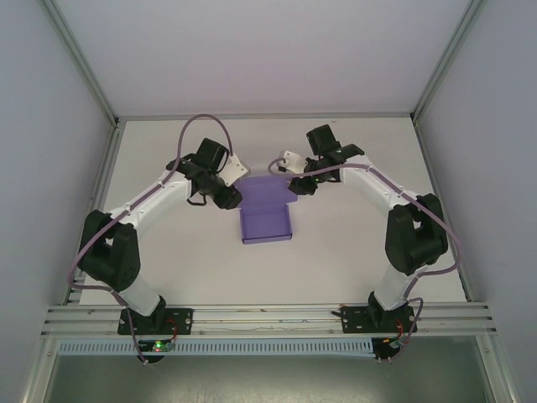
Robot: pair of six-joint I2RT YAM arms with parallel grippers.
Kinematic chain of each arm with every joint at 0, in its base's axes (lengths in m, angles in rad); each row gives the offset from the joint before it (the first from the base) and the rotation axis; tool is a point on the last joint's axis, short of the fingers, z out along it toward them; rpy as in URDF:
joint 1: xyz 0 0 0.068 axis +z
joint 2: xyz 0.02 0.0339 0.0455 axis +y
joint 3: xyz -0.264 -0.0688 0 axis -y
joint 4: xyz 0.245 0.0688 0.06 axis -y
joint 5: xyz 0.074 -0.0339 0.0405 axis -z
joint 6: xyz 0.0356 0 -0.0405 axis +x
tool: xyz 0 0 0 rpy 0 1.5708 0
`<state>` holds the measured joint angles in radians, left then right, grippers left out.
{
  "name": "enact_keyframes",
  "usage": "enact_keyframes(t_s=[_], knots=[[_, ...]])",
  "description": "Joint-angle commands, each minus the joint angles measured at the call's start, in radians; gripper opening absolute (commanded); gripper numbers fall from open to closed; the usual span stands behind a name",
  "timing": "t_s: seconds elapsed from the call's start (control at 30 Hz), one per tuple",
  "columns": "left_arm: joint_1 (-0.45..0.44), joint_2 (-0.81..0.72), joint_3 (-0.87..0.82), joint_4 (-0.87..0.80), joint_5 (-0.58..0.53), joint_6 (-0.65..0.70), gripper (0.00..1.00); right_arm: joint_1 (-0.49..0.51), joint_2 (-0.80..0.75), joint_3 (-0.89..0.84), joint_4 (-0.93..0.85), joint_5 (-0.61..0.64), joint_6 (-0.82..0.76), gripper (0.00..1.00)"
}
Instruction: Assemble paper box
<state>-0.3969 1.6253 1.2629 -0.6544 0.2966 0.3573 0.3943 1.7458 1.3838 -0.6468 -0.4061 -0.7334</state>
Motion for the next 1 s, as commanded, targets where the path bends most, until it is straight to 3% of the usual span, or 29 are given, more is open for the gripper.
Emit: enact_keyframes(t_s=[0.0,0.13,0.2,0.37,0.63,0.8,0.97], knots=[[0.009,0.012,0.038,-0.060,0.046,0.032,0.29,0.002,0.027,0.040,-0.087,-0.068,-0.026,0.15],[0.009,0.018,0.055,-0.069,0.042,0.028,0.08,0.010,0.036,0.048,-0.083,-0.076,-0.012,0.01],[0.008,0.013,0.058,-0.054,0.005,0.004,0.00,0.013,0.032,0.052,-0.068,-0.050,0.037,0.00],[0.007,-0.003,0.078,-0.007,-0.057,-0.120,0.00,0.033,-0.037,0.035,0.069,0.070,0.343,0.00],[-0.023,0.025,0.094,0.091,-0.179,-0.462,0.00,0.113,-0.135,-0.097,0.279,0.260,0.838,0.00],[-0.061,0.078,0.105,0.131,-0.273,-0.640,0.00,0.127,-0.141,-0.175,0.423,0.335,1.082,0.00],[-0.079,0.117,0.107,0.149,-0.274,-0.708,0.00,0.123,-0.123,-0.198,0.533,0.326,1.228,0.00]])
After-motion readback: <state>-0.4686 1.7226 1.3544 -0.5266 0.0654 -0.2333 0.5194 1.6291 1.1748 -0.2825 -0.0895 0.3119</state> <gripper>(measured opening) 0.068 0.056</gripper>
